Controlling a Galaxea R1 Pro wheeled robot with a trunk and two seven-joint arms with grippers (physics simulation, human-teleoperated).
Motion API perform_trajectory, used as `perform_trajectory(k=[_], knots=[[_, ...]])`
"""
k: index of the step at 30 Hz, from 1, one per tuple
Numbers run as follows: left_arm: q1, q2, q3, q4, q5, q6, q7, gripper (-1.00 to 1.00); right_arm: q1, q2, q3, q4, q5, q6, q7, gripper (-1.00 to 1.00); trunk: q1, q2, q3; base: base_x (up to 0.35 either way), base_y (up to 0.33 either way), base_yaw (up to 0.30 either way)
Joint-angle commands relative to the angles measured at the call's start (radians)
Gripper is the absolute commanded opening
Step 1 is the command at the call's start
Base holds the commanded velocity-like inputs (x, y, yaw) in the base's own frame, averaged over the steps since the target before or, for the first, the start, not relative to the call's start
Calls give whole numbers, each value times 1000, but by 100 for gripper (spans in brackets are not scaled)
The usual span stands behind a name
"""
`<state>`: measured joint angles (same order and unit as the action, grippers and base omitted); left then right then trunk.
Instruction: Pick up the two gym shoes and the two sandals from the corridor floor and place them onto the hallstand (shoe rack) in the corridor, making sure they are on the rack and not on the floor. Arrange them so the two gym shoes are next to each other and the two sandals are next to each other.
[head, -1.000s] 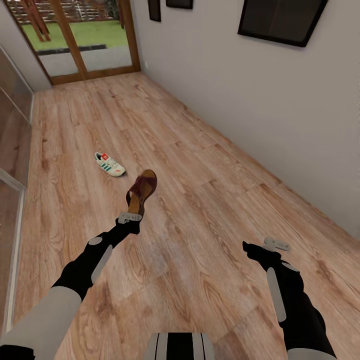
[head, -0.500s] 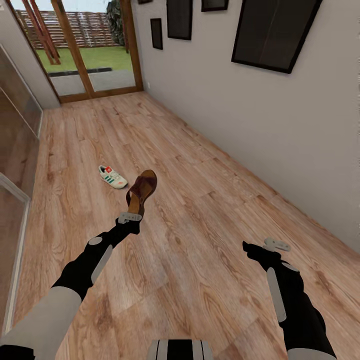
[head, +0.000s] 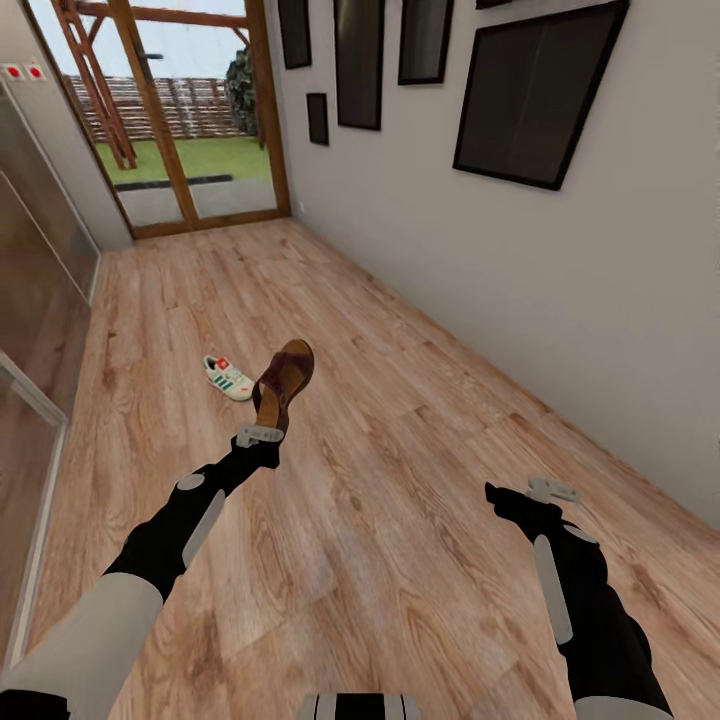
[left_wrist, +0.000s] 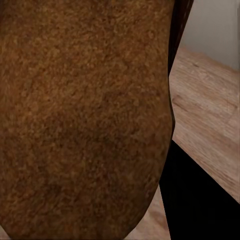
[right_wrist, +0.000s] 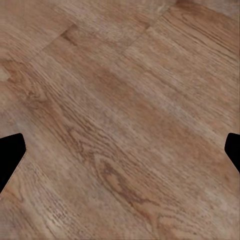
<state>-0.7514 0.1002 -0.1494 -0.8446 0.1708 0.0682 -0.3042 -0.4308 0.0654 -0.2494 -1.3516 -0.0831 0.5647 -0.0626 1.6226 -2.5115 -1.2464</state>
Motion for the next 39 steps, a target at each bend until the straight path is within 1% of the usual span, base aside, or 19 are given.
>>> perform_trajectory(k=[1, 11, 14, 18, 32, 39], knots=[[0, 1, -2, -1, 9, 7, 0, -100, 0, 1, -1, -1, -9, 4, -6, 100, -1, 0, 5, 0, 0, 0], [0, 1, -2, -1, 9, 7, 0, -100, 0, 1, -1, -1, -9, 4, -6, 100, -5, 2, 60, 0, 0, 0], [0, -8, -2, -1, 9, 7, 0, -100, 0, 1, -1, -1, -9, 4, -6, 100, -6, 3, 76, 0, 0, 0], [0, -10, -2, -1, 9, 7, 0, -100, 0, 1, -1, -1, -9, 4, -6, 100, -8, 4, 98, 0, 0, 0], [0, -12, -2, -1, 9, 7, 0, -100, 0, 1, -1, -1, -9, 4, -6, 100, -15, 7, 176, 0, 0, 0], [0, -11, -2, -1, 9, 7, 0, -100, 0, 1, -1, -1, -9, 4, -6, 100, -15, 7, 187, 0, 0, 0]])
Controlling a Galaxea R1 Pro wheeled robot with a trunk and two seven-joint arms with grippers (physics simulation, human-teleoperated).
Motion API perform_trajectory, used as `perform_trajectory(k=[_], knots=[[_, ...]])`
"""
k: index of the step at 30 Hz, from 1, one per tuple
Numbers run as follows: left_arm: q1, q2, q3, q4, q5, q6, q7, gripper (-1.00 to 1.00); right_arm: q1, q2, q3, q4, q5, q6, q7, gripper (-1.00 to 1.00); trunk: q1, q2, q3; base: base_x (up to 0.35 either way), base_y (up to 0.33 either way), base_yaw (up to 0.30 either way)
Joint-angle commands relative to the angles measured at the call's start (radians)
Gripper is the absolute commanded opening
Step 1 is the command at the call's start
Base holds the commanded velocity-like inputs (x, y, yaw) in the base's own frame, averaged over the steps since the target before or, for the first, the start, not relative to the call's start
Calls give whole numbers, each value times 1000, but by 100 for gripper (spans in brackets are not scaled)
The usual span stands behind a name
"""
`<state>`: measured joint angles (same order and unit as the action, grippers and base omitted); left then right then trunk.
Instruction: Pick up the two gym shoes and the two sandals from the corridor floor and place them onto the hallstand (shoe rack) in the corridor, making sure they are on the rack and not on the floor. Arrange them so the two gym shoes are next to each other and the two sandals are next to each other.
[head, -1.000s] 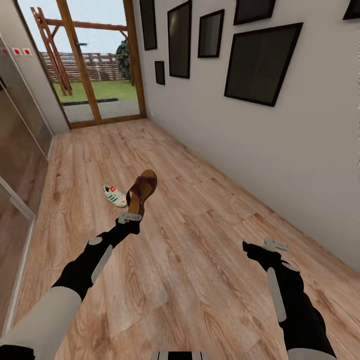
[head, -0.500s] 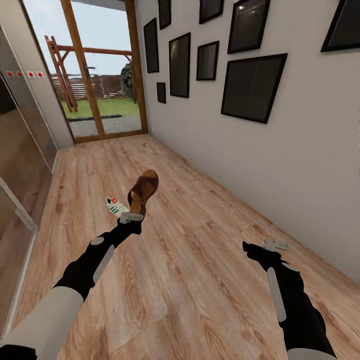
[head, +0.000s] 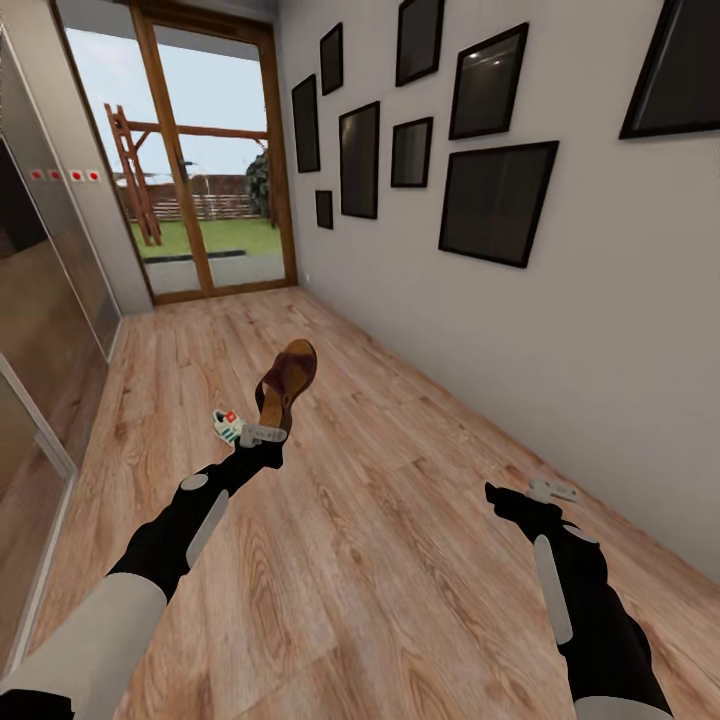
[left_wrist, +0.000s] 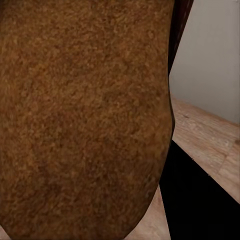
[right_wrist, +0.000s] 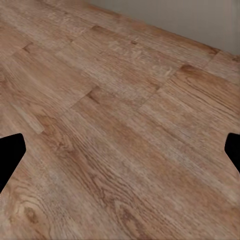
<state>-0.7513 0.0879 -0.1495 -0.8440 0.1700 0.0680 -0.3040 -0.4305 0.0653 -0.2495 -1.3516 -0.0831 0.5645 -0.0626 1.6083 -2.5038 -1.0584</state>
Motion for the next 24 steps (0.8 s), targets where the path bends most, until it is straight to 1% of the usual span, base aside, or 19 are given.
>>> perform_trajectory(k=[1, 10, 19, 24], knots=[[0, 1, -2, -1, 10, 7, 0, -100, -1, 1, -1, -1, -9, 4, -6, 100, 0, 0, 1, 0, 0, 0], [0, 0, -2, -1, 10, 7, 0, -100, -1, 1, -1, -1, -9, 5, -6, 100, 0, 0, 15, 27, 0, 0], [0, 0, -2, -1, 10, 7, 0, -100, -1, 1, -1, -1, -9, 4, -6, 100, 0, 0, 30, 312, -98, 3], [0, -6, -2, 0, 10, 7, 0, -100, -1, 1, -1, 0, -9, 4, -7, 100, 0, 0, 33, 348, -137, 185]])
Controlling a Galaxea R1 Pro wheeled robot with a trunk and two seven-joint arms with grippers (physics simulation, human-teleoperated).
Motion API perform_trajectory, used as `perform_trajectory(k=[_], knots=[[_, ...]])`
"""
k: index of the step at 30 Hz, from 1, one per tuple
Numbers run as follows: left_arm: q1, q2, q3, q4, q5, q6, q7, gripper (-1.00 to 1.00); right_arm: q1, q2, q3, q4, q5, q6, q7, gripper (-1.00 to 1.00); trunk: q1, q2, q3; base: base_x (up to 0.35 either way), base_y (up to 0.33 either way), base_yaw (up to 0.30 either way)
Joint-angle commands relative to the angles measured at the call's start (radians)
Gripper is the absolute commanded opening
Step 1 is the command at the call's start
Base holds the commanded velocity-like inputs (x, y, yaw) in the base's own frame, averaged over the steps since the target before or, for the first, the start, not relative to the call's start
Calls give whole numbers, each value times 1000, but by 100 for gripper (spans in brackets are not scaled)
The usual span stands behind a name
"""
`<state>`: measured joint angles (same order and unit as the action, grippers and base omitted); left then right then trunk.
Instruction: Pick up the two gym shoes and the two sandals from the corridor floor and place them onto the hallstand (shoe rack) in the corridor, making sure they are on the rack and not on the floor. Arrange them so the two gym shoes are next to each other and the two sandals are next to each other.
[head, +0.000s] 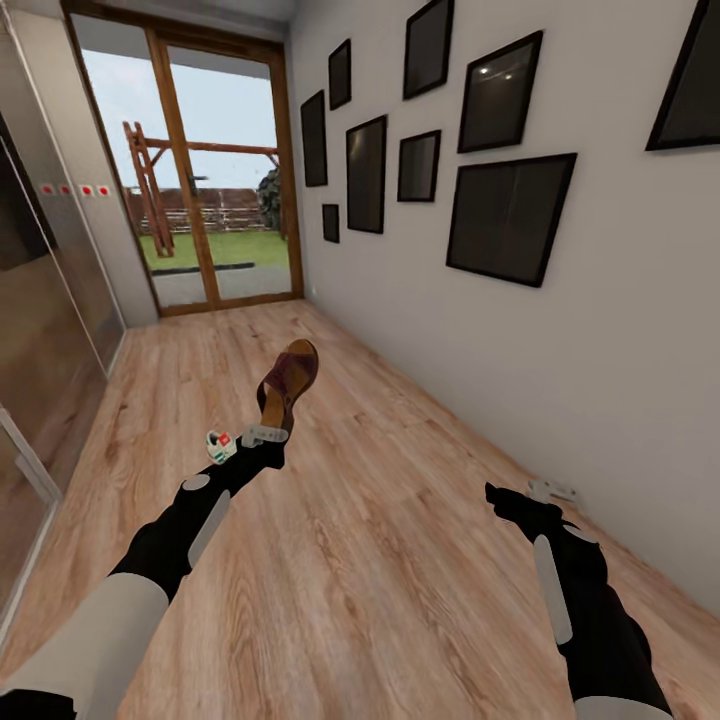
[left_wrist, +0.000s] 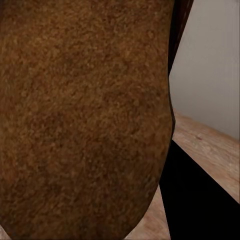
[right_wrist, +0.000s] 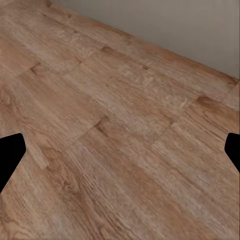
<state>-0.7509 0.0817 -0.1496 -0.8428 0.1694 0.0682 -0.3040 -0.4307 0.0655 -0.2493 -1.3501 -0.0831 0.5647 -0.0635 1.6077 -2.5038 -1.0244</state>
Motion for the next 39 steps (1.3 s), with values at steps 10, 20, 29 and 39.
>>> perform_trajectory(k=[10, 20, 29, 39], knots=[[-1, -9, -2, -1, 11, 7, 0, -100, 0, 0, -1, -1, -9, 4, -7, 100, 0, 0, -1, 349, -138, 284], [-1, -10, -2, 0, 12, 7, 0, -100, 0, 1, -1, -1, -9, 4, -7, 100, 0, 0, -1, 349, -138, 292], [-1, -15, -2, 1, 12, 7, 0, -100, 0, 1, -1, -1, -9, 4, -7, 100, 0, 0, 6, 349, -138, 258], [-1, -16, -2, 2, 12, 7, 0, -100, 0, 0, -1, -2, -9, 4, -7, 100, 0, 0, 19, 349, -138, 216]])
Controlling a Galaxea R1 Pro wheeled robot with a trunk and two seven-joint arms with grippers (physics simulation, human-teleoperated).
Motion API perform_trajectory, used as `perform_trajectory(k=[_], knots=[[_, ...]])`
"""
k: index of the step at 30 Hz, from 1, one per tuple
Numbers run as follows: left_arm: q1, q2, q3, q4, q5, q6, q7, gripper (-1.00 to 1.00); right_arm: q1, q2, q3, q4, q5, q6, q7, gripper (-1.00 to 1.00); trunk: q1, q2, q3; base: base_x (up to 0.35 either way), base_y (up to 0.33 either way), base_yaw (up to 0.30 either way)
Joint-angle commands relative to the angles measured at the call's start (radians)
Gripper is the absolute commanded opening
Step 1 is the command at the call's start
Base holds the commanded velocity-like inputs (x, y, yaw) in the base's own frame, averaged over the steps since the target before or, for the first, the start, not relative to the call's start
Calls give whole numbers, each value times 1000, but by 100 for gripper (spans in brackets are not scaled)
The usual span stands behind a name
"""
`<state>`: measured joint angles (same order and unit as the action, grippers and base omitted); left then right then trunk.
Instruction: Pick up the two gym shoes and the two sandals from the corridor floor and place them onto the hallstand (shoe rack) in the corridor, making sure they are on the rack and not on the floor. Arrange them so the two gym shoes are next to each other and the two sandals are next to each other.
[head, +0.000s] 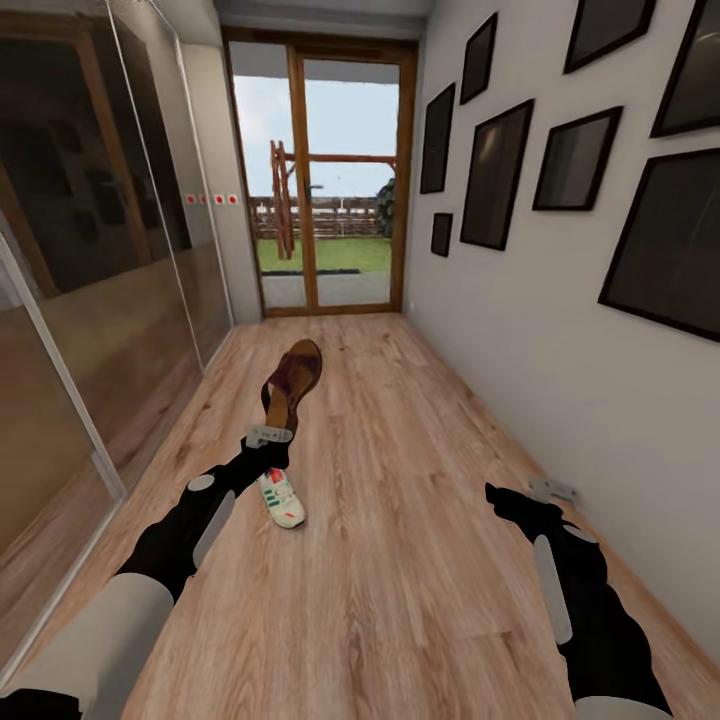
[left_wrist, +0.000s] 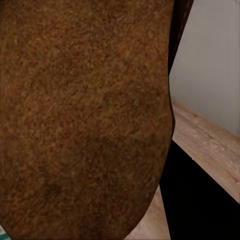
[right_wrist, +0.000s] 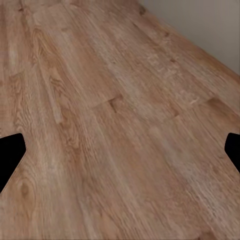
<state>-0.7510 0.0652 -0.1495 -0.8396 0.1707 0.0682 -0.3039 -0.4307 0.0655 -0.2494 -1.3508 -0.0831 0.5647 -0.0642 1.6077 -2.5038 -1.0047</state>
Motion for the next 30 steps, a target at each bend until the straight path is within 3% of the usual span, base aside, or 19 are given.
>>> perform_trajectory(k=[1, 19, 30], knots=[[-1, 1, -2, -1, 10, 7, 0, -100, 0, 0, -1, -1, -9, 4, -6, 100, 0, 0, 0, 349, -140, 213], [-1, -8, -2, 0, 10, 6, 0, -100, 0, 1, 0, -1, -9, 4, -6, 100, 0, 0, 22, 345, -188, 206], [-1, -11, -2, 1, 10, 6, 2, -100, 0, 1, -1, -1, -9, 4, -6, 100, 0, 0, 23, 339, -218, 15]])
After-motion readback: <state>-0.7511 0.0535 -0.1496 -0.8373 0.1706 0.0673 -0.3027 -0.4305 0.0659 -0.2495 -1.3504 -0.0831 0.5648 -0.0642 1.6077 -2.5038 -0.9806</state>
